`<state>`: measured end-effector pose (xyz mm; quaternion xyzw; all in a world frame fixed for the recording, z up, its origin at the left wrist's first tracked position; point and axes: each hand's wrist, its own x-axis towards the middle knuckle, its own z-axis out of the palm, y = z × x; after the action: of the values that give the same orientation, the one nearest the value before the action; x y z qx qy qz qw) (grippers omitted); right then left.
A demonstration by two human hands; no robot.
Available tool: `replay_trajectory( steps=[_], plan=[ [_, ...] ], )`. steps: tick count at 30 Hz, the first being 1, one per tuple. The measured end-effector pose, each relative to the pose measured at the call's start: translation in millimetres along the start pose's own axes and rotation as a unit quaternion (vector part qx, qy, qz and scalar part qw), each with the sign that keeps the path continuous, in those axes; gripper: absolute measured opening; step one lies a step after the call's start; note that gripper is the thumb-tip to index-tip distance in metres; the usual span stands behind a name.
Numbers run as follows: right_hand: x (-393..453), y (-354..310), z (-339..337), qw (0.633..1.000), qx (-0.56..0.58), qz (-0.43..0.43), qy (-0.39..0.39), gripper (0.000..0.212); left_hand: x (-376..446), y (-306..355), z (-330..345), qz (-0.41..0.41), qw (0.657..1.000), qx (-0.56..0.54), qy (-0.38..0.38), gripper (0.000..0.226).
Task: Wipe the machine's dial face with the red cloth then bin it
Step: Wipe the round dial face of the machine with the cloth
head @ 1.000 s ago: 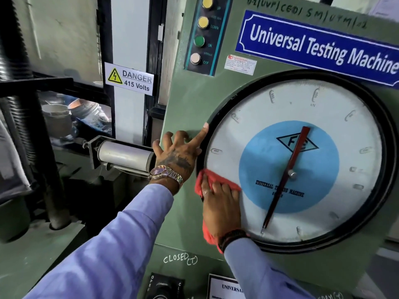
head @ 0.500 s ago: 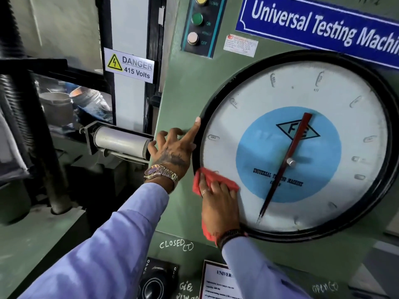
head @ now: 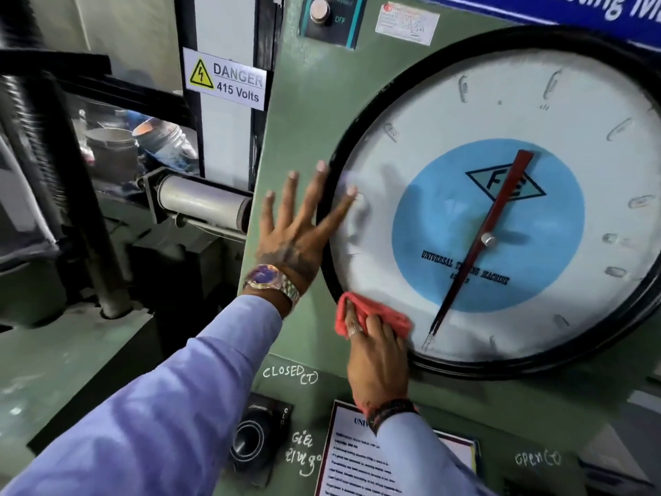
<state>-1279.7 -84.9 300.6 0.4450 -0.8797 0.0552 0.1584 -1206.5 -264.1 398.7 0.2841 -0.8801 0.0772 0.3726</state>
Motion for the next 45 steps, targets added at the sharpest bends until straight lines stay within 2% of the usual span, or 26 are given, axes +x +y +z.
replay_trajectory(
  steps=[2,5,7,10,13,16,18,20,22,23,26,29,31,32,34,36,39,42,43,45],
  plan=[
    [-0.4,2.2,3.0,1.000,0.003,0.007,-0.008,0.069,-3.2,3.8,1.7,0.073,0.997,0.025,-0.021,0.098],
    [22.8,-15.5,-3.8,0.999,0.024,0.006,0.034,0.070,-2.5,5.4,7.2,0.061,0.993,0.037,-0.095,0.089],
    [27.3,-18.0,-5.1,0.999,0.026,0.001,0.032,0.071,-2.4,3.8,9.5,0.052,0.993,0.044,-0.094,0.089],
    [0.4,11.5,4.8,1.000,0.009,-0.008,-0.005,0.070,-1.6,3.1,6.5,0.051,0.994,0.037,-0.085,0.094],
    [-27.3,32.5,12.0,0.999,0.015,0.019,-0.043,0.073,-2.8,7.1,4.6,0.057,0.994,0.047,-0.082,0.097],
    [-13.5,12.8,12.0,0.999,0.039,0.032,-0.015,0.068,-6.5,21.7,6.0,0.067,0.994,0.046,-0.078,0.101],
    [-6.0,-0.4,10.6,0.998,0.045,0.044,0.017,0.063,-9.0,35.7,8.9,0.101,0.993,0.051,-0.043,0.096],
    [-10.5,7.5,15.2,0.998,0.047,0.047,0.003,0.057,-5.5,48.6,9.8,0.134,0.989,0.043,-0.040,0.119],
    [-32.7,31.3,26.1,0.998,0.029,0.056,-0.001,0.060,3.2,59.7,9.6,0.155,0.986,0.031,-0.060,0.148],
    [-43.5,43.4,30.2,0.998,0.014,0.069,0.004,0.063,9.1,66.5,10.5,0.164,0.984,0.027,-0.062,0.154],
    [-50.6,51.8,38.1,0.996,0.003,0.091,0.013,0.060,24.0,85.9,19.7,0.174,0.983,0.020,-0.046,0.160],
    [-36.3,30.5,41.1,0.995,0.022,0.082,0.046,0.064,33.3,108.7,33.0,0.174,0.985,-0.002,0.000,0.153],
    [-35.8,32.1,42.5,0.995,0.044,0.074,0.041,0.063,37.6,119.2,38.0,0.154,0.988,-0.023,0.003,0.152],
    [-40.7,38.8,40.7,0.994,0.059,0.087,0.028,0.063,39.1,121.6,40.2,0.149,0.988,-0.027,-0.001,0.154],
    [-57.4,56.6,43.8,0.982,0.080,0.170,0.020,0.065,40.6,120.3,46.1,0.158,0.987,-0.031,-0.008,0.160],
    [-70.9,75.8,46.7,0.965,0.082,0.245,0.040,0.065,41.0,117.8,50.6,0.167,0.985,-0.034,-0.003,0.163],
    [-70.5,88.0,48.6,0.940,0.154,0.305,0.005,0.047,43.5,116.3,53.9,0.169,0.985,-0.042,-0.007,0.165],
    [-54.1,71.6,47.0,0.869,0.236,0.424,0.094,0.034,43.3,116.1,56.1,0.172,0.984,-0.043,-0.002,0.164],
    [-49.5,62.4,46.1,0.858,0.235,0.444,0.104,0.036,43.9,116.1,56.6,0.175,0.984,-0.045,-0.003,0.164],
    [-47.0,48.6,45.2,0.867,0.242,0.425,0.098,0.039,44.5,115.8,57.9,0.179,0.983,-0.048,-0.001,0.162]
  ],
)
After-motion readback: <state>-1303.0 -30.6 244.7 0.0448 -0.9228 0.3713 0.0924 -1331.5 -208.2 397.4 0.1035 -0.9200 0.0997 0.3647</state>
